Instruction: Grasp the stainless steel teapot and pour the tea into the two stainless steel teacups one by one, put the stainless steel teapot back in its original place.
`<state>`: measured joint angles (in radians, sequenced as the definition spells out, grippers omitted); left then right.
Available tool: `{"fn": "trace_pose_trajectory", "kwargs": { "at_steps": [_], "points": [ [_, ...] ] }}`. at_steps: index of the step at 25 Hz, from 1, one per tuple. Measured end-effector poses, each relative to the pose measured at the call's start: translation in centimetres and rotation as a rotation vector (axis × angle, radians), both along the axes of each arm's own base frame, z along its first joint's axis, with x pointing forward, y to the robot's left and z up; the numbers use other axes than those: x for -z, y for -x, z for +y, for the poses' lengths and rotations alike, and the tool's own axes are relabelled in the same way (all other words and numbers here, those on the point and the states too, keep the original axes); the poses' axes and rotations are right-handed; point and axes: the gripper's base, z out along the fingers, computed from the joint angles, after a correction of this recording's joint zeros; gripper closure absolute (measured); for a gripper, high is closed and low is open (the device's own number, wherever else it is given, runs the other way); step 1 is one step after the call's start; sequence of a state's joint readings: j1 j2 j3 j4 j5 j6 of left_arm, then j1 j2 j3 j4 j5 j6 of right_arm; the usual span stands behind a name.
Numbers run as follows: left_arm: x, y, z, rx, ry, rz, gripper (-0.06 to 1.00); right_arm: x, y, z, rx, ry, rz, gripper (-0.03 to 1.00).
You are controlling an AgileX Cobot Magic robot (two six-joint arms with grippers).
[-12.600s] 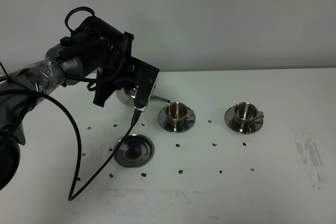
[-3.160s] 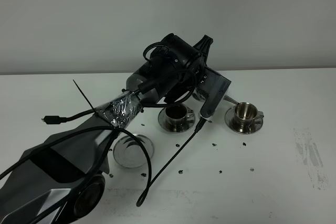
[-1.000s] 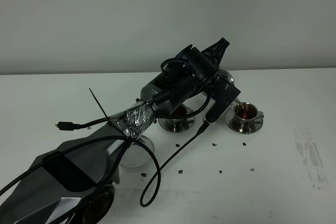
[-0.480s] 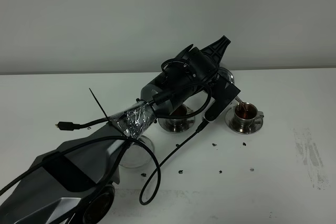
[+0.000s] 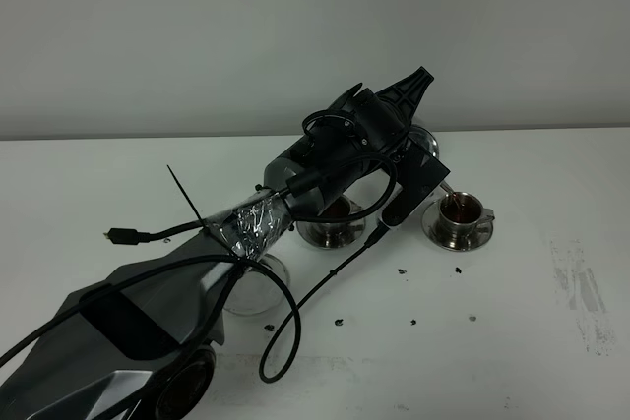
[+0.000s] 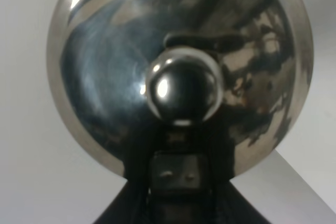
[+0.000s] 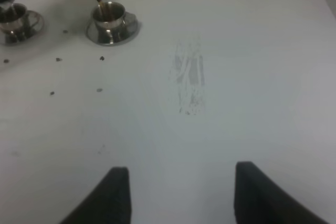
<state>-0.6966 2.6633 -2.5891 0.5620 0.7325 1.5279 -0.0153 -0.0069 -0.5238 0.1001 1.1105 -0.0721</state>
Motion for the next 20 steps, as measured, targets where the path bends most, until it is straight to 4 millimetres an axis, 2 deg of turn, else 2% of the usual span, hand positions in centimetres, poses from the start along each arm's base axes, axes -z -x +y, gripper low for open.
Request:
{"fn": "trace_pose_trajectory", "kwargs": {
  "at_steps": [20],
  "points": [
    [-0.11,-0.09,-0.02,0.019,-0.021,-0.02,0.72,0.0,0.0,0.0,0.0,0.0,0.0,0.54]
  ]
}}
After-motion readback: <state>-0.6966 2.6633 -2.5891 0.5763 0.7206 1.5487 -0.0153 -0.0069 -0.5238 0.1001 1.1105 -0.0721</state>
